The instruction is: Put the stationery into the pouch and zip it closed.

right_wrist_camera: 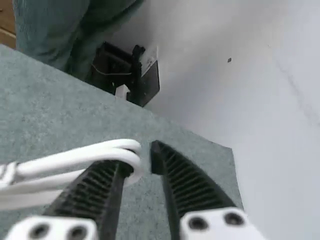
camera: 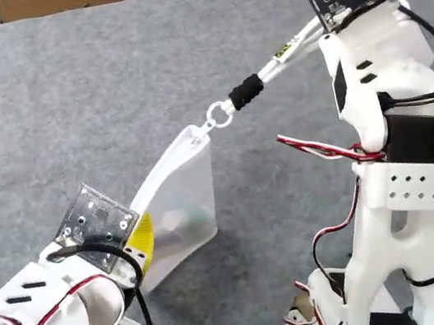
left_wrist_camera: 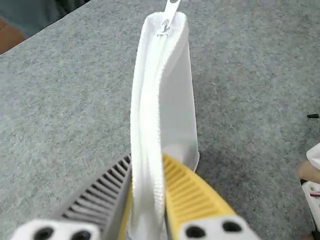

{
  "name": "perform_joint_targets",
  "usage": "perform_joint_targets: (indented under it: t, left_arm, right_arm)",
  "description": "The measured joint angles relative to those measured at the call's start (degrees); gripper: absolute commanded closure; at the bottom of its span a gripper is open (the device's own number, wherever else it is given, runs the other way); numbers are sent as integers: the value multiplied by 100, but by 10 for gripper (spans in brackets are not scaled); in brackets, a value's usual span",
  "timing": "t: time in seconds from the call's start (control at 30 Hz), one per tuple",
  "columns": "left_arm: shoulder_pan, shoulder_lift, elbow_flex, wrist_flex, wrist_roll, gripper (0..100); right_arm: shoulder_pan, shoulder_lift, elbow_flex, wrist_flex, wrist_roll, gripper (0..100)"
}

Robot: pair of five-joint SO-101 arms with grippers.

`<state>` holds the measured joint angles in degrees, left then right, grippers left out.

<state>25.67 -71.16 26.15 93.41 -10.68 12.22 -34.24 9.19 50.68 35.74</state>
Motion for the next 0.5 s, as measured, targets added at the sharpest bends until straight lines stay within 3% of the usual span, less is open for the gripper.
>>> perform_joint_targets:
  t: [0.2, 0.3, 0.5]
  left_arm:
    - [-308, 1213, -237, -809, 0, 941]
    - [-360, 2004, -624, -1081, 97, 857]
    - [-352, 3473, -1644, -1046, 949, 666]
  right_arm:
    - [9, 0, 0, 62, -176, 779]
    - [9, 0, 0, 141, -193, 779]
    - [18, 0, 0, 158, -193, 776]
